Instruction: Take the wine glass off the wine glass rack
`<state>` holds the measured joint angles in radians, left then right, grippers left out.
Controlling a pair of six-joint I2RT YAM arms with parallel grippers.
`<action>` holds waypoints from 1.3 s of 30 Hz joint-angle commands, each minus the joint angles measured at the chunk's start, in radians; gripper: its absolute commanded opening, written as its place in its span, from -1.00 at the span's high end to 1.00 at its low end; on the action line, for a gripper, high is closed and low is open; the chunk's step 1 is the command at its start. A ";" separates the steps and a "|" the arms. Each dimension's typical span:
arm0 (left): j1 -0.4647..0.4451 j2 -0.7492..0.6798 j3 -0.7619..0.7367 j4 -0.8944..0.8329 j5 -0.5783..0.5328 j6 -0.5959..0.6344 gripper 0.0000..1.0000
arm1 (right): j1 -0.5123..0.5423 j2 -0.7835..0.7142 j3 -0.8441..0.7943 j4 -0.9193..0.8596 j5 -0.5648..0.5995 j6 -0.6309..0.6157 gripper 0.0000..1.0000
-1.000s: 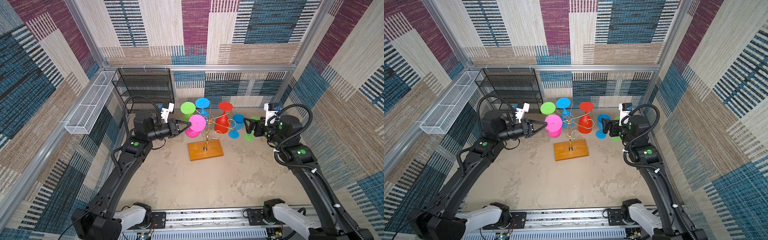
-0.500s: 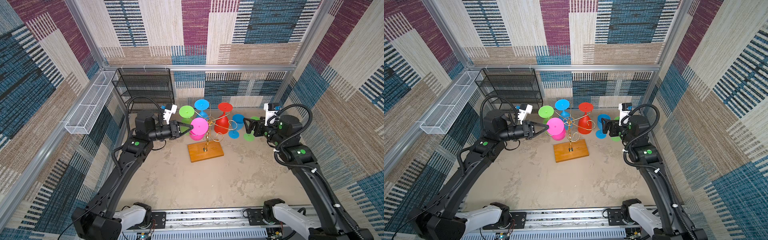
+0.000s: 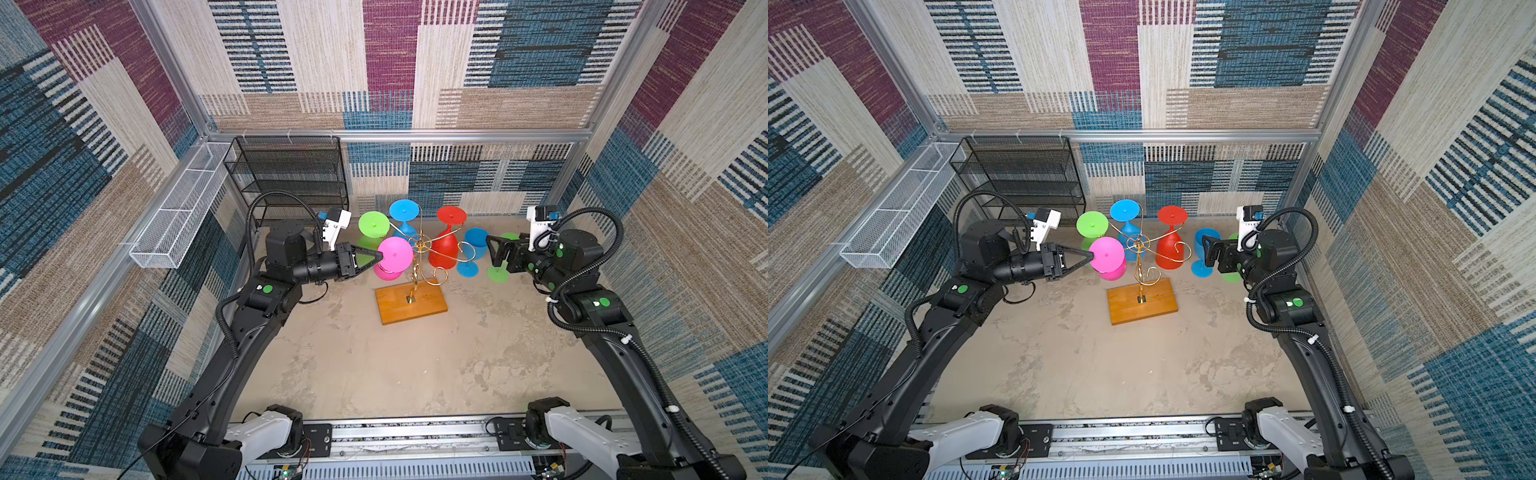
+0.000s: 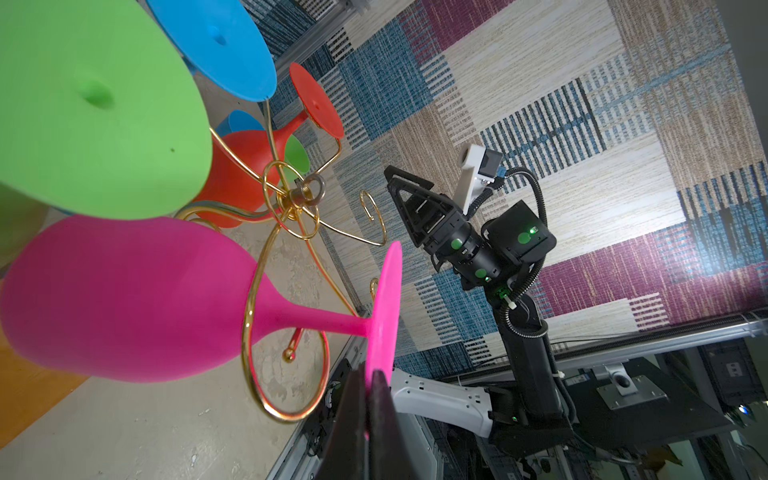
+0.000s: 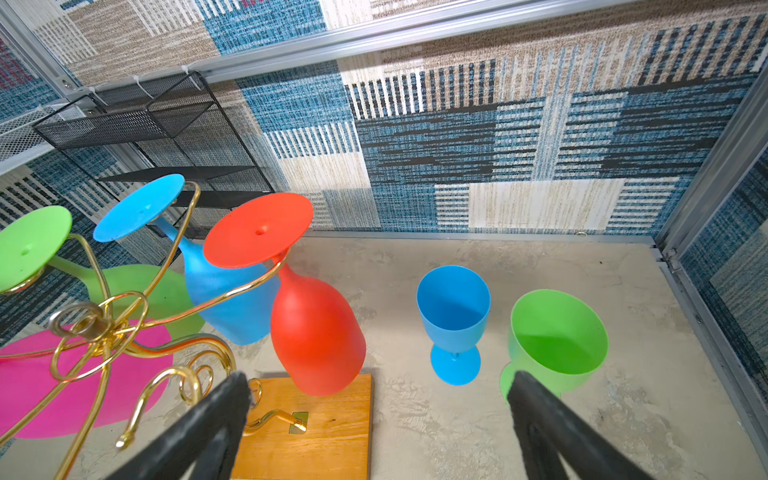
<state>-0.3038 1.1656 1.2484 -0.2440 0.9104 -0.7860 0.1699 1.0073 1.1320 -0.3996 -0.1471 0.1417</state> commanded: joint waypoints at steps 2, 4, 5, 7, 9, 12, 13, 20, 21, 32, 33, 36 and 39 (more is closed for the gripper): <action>0.006 -0.010 -0.004 0.012 -0.032 0.009 1.00 | 0.002 0.002 0.005 0.037 -0.009 0.012 -0.98; 0.009 -0.012 -0.007 0.015 -0.034 0.005 1.00 | 0.001 0.003 0.005 0.038 -0.009 0.011 -0.98; 0.012 -0.011 -0.010 0.016 -0.030 0.002 1.00 | 0.002 0.004 0.005 0.039 -0.008 0.010 -0.98; 0.015 -0.007 -0.018 0.025 -0.016 -0.010 1.00 | 0.002 0.005 0.005 0.039 -0.009 0.010 -0.98; 0.017 -0.004 -0.028 0.044 -0.004 -0.028 1.00 | 0.002 0.005 0.004 0.039 -0.008 0.007 -0.98; 0.021 -0.001 -0.034 0.058 0.010 -0.044 1.00 | 0.002 0.004 0.003 0.039 -0.007 0.009 -0.98; 0.020 -0.001 -0.032 0.058 0.015 -0.046 1.00 | 0.002 0.003 0.004 0.040 -0.006 0.009 -0.98; 0.020 0.004 -0.023 0.070 0.051 -0.061 1.00 | 0.001 0.000 -0.001 0.039 -0.005 0.010 -0.98; 0.020 0.004 -0.024 0.073 0.055 -0.065 1.00 | 0.002 -0.001 -0.003 0.039 -0.004 0.010 -0.98; 0.020 0.024 0.003 0.062 0.093 -0.065 1.00 | 0.001 0.002 -0.006 0.043 -0.005 0.013 -0.98; 0.020 0.024 0.008 0.056 0.092 -0.061 1.00 | 0.001 0.001 -0.006 0.044 -0.004 0.012 -0.98; 0.020 0.025 0.021 0.044 0.100 -0.054 1.00 | 0.002 0.001 -0.006 0.042 -0.003 0.013 -0.98; 0.020 0.033 0.041 0.003 0.124 -0.029 1.00 | 0.002 0.001 -0.006 0.044 -0.003 0.013 -0.98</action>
<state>-0.2836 1.1957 1.2697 -0.2253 0.9810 -0.8425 0.1699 1.0088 1.1297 -0.3866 -0.1478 0.1417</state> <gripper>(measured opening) 0.054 0.992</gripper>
